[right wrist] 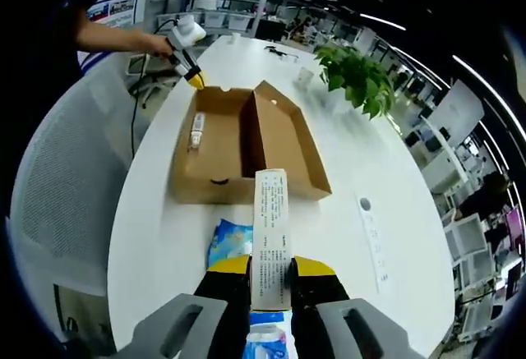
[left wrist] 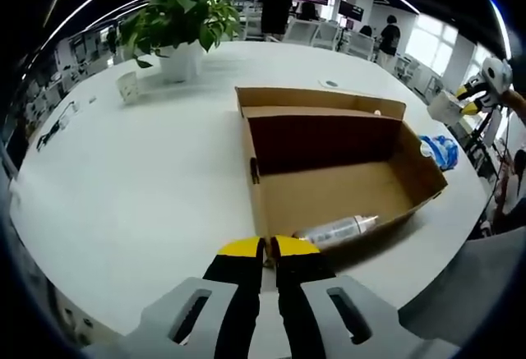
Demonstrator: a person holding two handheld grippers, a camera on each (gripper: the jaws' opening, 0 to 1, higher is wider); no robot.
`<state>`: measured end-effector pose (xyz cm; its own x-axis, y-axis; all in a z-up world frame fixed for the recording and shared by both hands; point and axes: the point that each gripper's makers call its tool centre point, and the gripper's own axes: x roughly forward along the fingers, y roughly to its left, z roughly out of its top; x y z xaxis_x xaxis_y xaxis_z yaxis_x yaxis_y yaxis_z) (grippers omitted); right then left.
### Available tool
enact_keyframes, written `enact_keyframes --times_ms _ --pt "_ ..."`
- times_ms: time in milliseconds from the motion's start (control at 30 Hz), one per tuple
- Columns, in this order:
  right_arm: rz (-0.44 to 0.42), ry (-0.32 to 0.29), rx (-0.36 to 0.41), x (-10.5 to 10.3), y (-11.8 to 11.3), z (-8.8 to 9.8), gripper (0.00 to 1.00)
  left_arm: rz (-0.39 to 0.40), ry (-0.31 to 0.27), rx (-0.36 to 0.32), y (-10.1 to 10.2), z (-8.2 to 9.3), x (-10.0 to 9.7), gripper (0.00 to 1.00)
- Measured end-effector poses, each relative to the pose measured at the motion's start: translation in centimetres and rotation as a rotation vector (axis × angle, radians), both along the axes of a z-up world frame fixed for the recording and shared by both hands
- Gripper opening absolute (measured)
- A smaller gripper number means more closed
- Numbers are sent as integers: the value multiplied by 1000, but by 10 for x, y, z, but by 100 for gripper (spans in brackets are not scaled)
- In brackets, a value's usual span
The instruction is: Operate the shoe box by opening the lid, removing the specified soft item, and placing it in the target area until the item is outside and the box remains undamaged.
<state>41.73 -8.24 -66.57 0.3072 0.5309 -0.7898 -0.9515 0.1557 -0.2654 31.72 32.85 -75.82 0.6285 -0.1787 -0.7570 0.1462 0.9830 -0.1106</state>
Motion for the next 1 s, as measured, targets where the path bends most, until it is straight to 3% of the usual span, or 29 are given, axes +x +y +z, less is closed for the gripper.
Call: enact_keyframes --times_ms 533,1000 --pt "-48 0 -50 26 -52 -16 13 -11 7 13 -3 0 0 3" --pt "-68 18 -125 44 -88 -46 13 -45 12 43 -4 -2 -1 3"
